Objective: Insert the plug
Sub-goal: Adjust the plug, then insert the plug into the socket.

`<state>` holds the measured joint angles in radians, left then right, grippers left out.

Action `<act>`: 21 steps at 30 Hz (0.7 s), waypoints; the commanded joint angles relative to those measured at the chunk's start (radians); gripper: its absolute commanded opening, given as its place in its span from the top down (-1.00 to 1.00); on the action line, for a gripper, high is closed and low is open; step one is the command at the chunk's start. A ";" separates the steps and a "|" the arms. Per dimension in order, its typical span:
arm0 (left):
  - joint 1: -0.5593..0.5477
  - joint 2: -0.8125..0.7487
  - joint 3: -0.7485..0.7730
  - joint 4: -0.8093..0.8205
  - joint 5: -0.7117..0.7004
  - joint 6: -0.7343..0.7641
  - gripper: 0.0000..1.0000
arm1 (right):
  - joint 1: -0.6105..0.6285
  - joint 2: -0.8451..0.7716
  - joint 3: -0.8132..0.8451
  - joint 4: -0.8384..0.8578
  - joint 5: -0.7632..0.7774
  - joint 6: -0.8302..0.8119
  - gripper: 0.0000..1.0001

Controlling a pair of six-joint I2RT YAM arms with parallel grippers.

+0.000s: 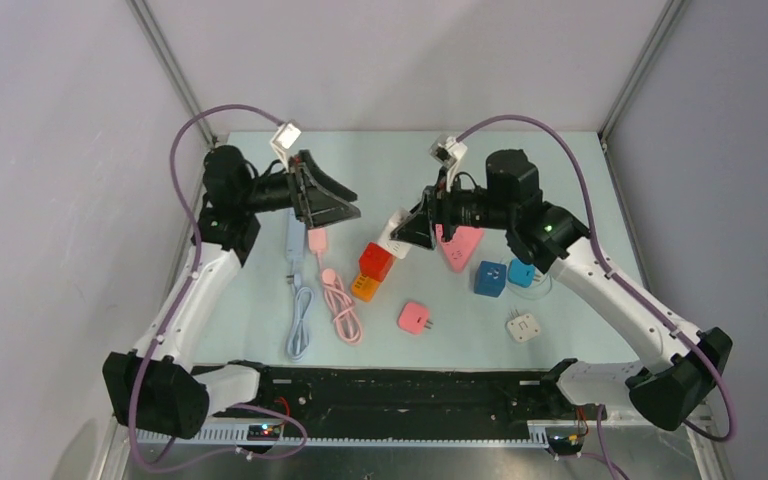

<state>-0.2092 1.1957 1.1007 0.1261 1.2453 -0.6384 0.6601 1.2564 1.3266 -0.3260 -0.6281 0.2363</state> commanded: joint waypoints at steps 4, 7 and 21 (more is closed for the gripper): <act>0.088 -0.140 -0.133 0.024 -0.251 0.040 -0.99 | 0.053 0.028 -0.068 0.177 0.156 -0.239 1.00; 0.097 -0.163 -0.193 0.004 -0.305 0.062 -0.99 | 0.071 0.079 -0.094 0.251 0.172 -0.306 1.00; 0.109 -0.042 -0.281 -0.259 -0.631 0.030 -0.70 | 0.104 0.289 -0.101 0.291 0.202 -0.432 1.00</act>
<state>-0.1127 1.0752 0.8234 -0.0517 0.6979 -0.5987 0.7532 1.5284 1.2182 -0.1181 -0.4461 -0.1379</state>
